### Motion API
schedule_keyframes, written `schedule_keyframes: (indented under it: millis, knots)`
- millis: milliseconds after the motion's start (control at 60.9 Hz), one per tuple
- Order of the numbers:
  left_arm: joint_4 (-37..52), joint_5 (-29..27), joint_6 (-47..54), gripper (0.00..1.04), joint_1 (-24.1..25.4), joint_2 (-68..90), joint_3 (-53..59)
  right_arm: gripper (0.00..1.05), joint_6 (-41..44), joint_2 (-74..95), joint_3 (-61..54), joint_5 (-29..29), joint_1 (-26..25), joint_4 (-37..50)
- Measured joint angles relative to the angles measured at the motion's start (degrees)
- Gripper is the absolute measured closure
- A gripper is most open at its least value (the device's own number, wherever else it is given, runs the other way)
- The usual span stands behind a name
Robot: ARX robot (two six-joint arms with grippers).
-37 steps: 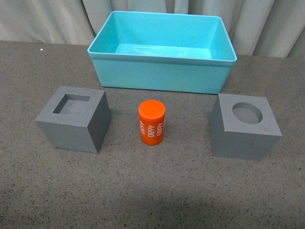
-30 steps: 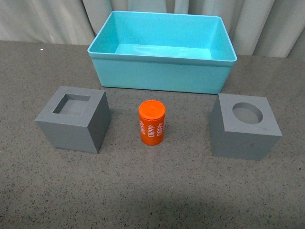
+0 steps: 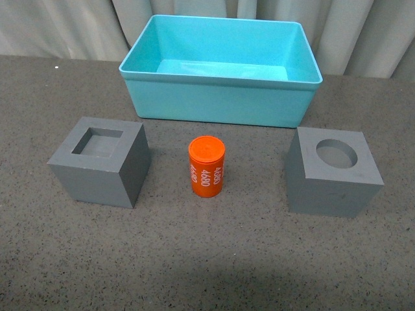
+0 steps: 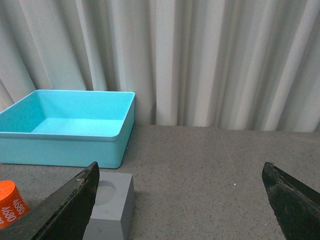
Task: Place gray and orange parts in blue box
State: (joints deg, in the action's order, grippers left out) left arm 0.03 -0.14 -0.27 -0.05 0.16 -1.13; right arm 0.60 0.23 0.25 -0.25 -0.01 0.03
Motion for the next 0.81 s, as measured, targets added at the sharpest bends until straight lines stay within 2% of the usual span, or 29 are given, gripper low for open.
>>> schedule_keyframes:
  millis: [493, 575, 608, 706, 805]
  knots:
    - [0.00, 0.00, 0.02, 0.07, 0.00, 0.00, 0.00, 0.10, 0.00, 0.00, 0.00, 0.07, 0.00, 0.00]
    - [0.00, 0.02, 0.00, 0.07, 0.00, 0.00, 0.00, 0.10, 8.50, 2.01, 0.13, 11.82, 3.54, 1.77]
    - [0.00, -0.04, 0.00, 0.07, 0.00, 0.00, 0.00, 0.10, 11.15, 3.43, 0.17, 13.92, 4.37, 1.95]
    - [0.00, 0.00, 0.00, 0.07, 0.00, 0.00, 0.00, 0.10, 17.05, 12.79, 0.92, 13.11, 5.38, 6.03]
    - [0.00, 0.00, 0.00, 0.07, 0.00, 0.00, 0.00, 0.10, 15.91, 26.82, 3.63, 10.93, 5.33, 14.29]
